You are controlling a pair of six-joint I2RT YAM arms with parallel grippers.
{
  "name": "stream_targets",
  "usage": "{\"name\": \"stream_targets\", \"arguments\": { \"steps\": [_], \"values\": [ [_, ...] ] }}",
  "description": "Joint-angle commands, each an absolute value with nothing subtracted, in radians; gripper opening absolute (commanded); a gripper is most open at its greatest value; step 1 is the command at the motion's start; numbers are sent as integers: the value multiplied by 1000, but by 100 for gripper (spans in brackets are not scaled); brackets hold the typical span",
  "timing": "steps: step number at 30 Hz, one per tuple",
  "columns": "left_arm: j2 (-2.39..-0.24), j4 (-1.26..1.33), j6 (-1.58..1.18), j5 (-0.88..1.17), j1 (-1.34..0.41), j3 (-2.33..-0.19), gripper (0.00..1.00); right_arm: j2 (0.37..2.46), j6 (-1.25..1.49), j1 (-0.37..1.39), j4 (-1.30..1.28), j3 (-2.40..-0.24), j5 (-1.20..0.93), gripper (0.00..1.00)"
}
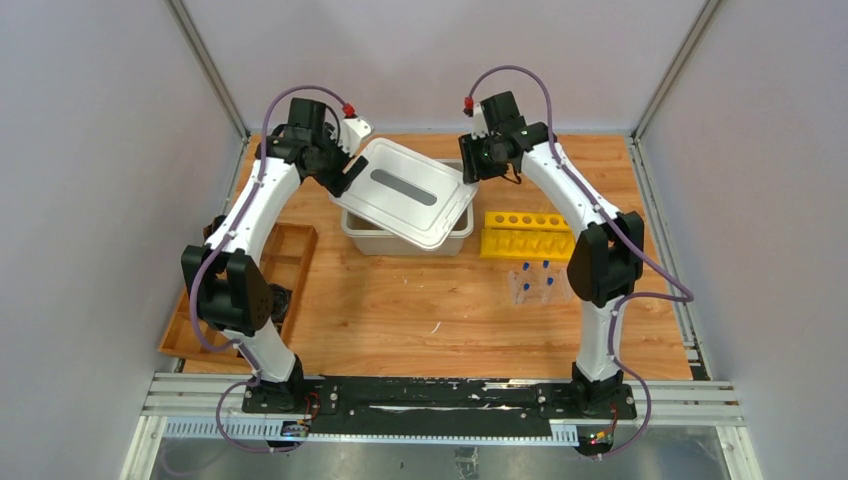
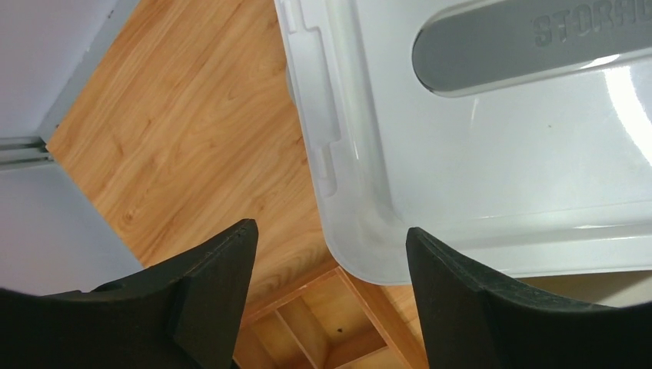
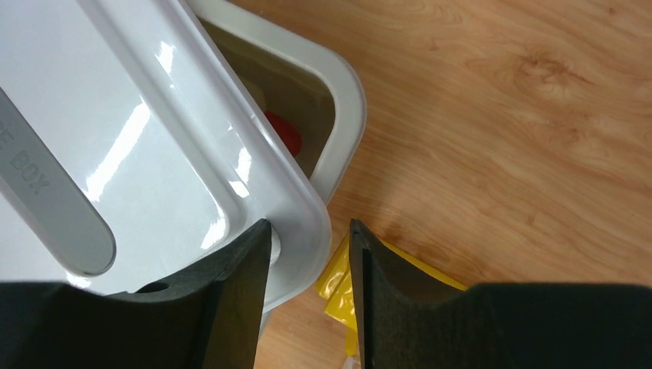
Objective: Organize the chemistry lab equipment
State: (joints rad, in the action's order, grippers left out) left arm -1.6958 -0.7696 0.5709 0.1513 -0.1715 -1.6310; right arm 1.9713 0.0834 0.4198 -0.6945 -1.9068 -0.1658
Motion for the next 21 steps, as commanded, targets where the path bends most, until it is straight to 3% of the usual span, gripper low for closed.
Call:
{"name": "stream_targets", "arguments": {
  "steps": [1, 8, 13, 21],
  "values": [
    [-1668, -783, 585, 162, -166, -1605, 76, 2013, 47, 386, -744, -2012, -199, 49],
    [-1632, -789, 552, 207, -166, -1564, 70, 1980, 131, 384, -741, -2053, -143, 62],
    [-1602, -789, 519, 234, -166, -1546, 68, 1875, 288, 385, -737, -1952, -136, 58],
    [-1591, -788, 468, 235, -166, -1541, 68, 1653, 510, 445, -617, -1600, -105, 52]
  ]
}}
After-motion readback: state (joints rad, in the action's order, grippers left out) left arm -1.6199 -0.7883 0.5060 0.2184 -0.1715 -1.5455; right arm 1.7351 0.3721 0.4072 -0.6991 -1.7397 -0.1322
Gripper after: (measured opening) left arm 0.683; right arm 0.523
